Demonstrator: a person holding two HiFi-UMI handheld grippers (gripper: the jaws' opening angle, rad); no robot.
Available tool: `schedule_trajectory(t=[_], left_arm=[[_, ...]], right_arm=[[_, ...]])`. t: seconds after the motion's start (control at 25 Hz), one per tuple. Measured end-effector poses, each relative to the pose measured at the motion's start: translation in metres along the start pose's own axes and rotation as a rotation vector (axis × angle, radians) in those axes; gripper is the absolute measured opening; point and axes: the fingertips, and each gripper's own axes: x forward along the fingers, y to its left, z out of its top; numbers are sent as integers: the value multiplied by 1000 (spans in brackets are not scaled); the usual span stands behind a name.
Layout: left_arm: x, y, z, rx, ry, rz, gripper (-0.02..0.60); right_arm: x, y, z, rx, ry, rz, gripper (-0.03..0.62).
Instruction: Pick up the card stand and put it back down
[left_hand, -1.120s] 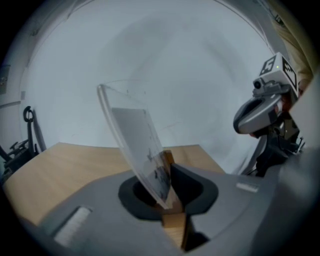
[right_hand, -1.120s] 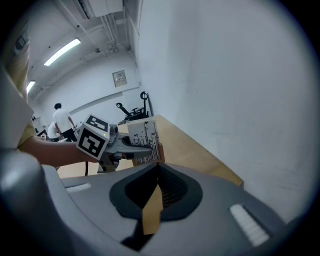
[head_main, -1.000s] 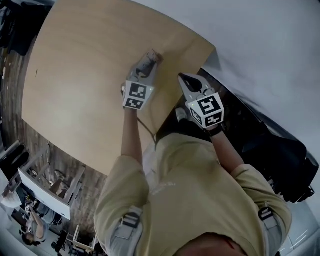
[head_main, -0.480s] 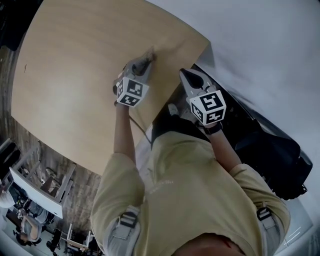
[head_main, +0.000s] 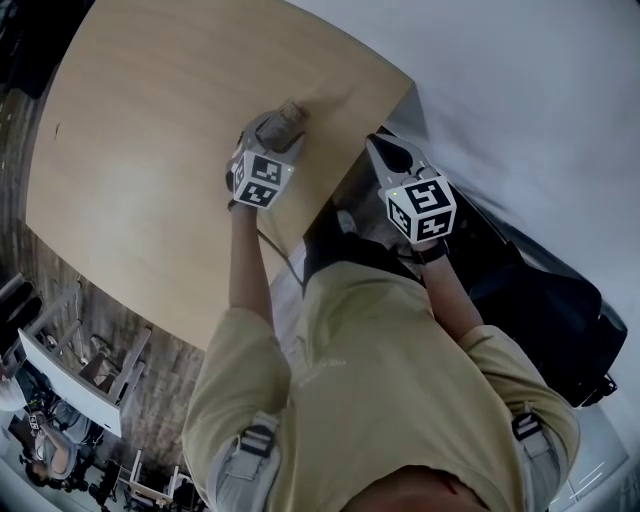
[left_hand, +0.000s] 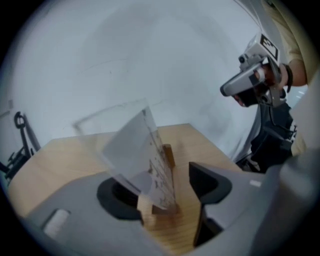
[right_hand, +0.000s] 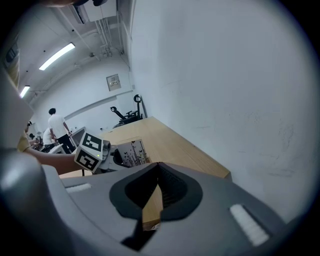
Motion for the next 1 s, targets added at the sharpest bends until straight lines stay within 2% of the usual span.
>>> schedule_trajectory(t=[0.08, 0.16, 0.4, 0.6, 0.84, 1.0], left_arm=[[-12, 8, 9, -56, -53, 27, 311], [-25, 15, 15, -92, -81, 63, 314], [-73, 13, 30, -148, -121, 176, 314], [-116, -12, 46, -152, -130, 282, 333], [-177, -61, 86, -187, -231, 389, 347], [-220, -88, 119, -212, -304, 461, 302]], right_arm=[[-3, 0, 4, 0, -14, 1, 3], [-8, 2, 9, -6, -29, 6, 3], [-35, 21, 25, -32, -88, 31, 3], [-67, 35, 38, -49, -146, 47, 3], [-118, 54, 41, -87, -216, 96, 3], [-140, 72, 51, -104, -276, 157, 3]])
